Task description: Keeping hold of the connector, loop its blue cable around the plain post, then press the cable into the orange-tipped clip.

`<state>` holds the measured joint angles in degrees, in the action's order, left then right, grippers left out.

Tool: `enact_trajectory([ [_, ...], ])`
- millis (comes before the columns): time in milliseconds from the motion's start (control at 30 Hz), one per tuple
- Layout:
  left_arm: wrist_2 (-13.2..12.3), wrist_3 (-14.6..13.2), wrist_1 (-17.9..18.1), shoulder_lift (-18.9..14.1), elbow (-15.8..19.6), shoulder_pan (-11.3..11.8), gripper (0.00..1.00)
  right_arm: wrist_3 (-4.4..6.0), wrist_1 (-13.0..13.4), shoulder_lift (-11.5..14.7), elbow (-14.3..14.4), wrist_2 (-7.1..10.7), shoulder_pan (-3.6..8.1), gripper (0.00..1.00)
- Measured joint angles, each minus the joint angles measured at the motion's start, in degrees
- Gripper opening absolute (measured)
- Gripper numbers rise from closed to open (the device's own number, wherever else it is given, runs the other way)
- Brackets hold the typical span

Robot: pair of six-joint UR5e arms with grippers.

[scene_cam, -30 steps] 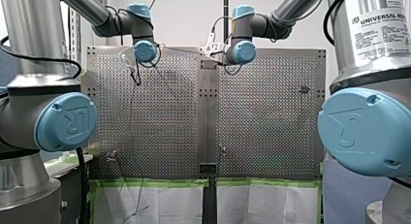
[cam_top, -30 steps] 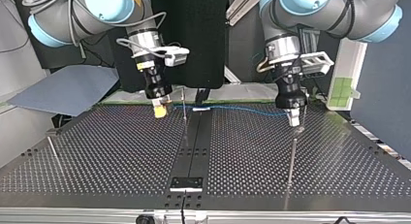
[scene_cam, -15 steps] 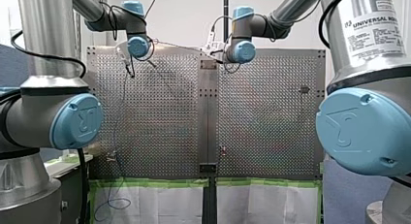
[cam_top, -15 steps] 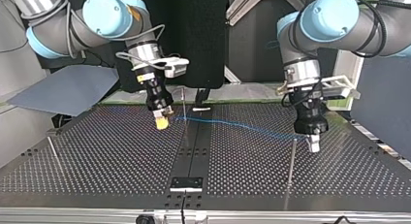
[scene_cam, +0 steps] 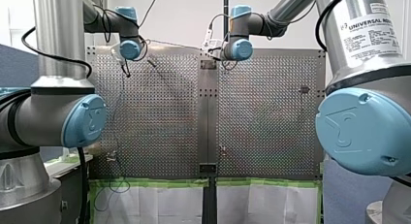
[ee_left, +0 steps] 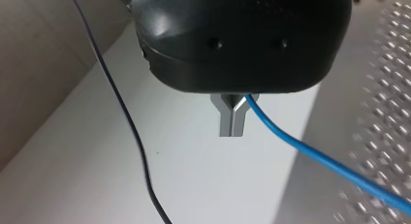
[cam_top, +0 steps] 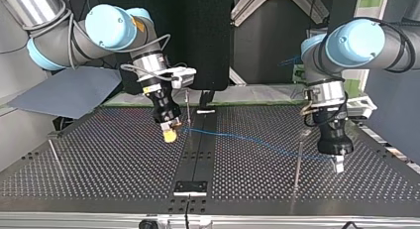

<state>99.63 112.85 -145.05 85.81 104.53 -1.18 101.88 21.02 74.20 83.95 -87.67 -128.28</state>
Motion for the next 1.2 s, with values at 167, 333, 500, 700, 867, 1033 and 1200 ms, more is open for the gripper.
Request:
enact_trajectory([
  [167,-2.7,0.3,0.8,2.2,-0.6,2.7,0.00,-0.12,-0.1,-0.8,-0.6,0.16,-0.02,0.00],
  [333,-5.0,0.8,0.9,3.8,-2.3,5.0,0.00,-0.24,-0.1,-2.3,-1.5,0.20,-0.07,0.00],
  [500,-7.6,1.5,1.4,4.8,-3.5,6.7,0.00,-0.26,0.2,-2.7,-1.8,0.21,0.23,0.00],
  [700,-9.4,2.0,2.4,5.6,-3.7,7.4,0.00,-0.28,0.4,-4.0,-3.3,0.24,0.33,0.00],
  [867,-9.8,1.5,2.5,7.6,-3.7,7.6,0.00,-0.51,0.3,-5.7,-4.4,0.25,0.31,0.00],
  [1033,-10.1,1.5,3.1,9.5,-4.0,7.9,0.00,-0.60,0.7,-6.5,-4.7,0.22,0.35,0.00],
  [1200,-10.7,1.3,3.4,11.0,-4.4,8.1,0.00,-0.62,1.4,-6.8,-4.7,0.19,0.36,0.00],
])
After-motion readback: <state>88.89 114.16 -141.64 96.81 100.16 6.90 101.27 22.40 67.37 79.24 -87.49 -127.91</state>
